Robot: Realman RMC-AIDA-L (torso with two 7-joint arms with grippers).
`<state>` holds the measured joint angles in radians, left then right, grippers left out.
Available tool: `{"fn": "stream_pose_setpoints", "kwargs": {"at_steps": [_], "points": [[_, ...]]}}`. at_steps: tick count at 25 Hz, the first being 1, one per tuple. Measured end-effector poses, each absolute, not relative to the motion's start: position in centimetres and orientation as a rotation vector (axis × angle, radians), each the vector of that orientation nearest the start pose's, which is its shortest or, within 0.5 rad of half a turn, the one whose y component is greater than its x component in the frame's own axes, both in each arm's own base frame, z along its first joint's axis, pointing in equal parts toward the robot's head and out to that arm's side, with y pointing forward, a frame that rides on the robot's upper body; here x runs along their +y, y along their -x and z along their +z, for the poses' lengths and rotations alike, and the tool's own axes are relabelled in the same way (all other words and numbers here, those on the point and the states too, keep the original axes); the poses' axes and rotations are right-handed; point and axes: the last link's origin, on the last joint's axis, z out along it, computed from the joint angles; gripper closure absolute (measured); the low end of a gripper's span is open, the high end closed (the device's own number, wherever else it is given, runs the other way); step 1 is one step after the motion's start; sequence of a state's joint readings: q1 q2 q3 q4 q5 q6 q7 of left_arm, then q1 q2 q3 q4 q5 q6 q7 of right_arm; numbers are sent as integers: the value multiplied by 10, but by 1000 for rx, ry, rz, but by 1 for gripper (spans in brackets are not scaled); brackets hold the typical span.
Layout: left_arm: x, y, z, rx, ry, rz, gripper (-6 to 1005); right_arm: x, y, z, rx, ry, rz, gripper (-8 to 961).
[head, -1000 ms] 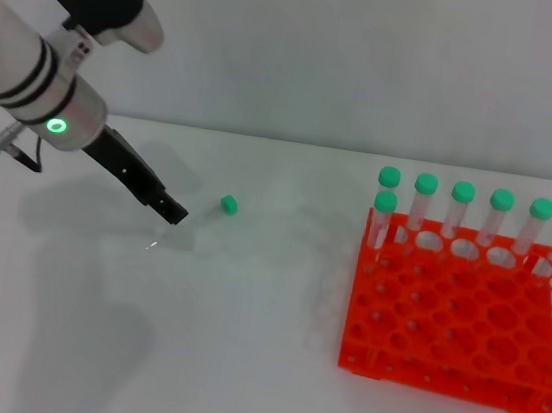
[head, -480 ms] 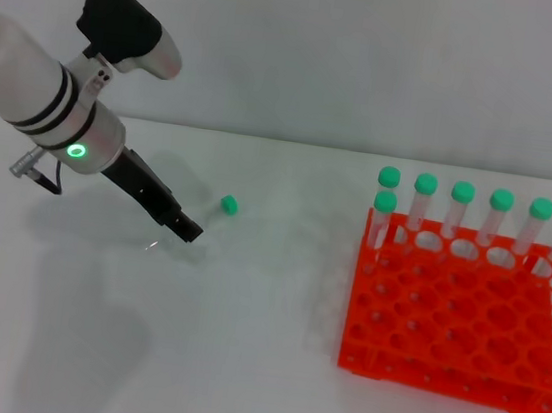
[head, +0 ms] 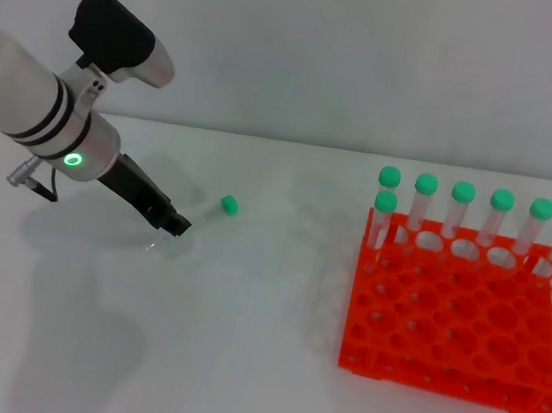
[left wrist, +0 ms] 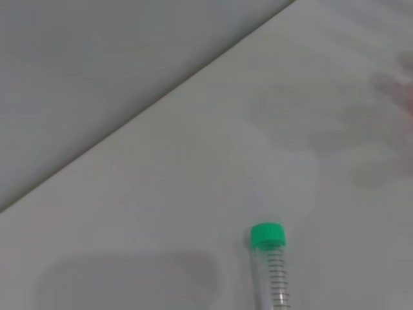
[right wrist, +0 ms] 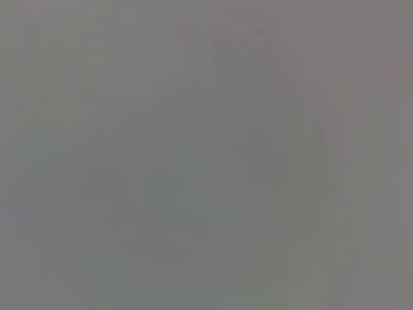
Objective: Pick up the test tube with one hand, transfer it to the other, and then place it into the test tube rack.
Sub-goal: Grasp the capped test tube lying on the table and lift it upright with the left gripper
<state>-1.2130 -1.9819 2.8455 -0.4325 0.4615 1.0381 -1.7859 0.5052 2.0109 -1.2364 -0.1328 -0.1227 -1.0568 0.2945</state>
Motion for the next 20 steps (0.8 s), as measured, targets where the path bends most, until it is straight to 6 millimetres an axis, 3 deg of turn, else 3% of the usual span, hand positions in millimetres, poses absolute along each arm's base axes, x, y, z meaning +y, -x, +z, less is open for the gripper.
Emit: {"fn": "stream_pose_setpoints", "kwargs": {"at_steps": [4, 20], "points": [[460, 237, 17, -821, 2472, 362, 499, 372, -348, 54, 541, 1489, 657, 94], [453, 245, 6, -835, 2484, 371, 542, 374, -344, 53, 536, 1491, 668, 94]]}}
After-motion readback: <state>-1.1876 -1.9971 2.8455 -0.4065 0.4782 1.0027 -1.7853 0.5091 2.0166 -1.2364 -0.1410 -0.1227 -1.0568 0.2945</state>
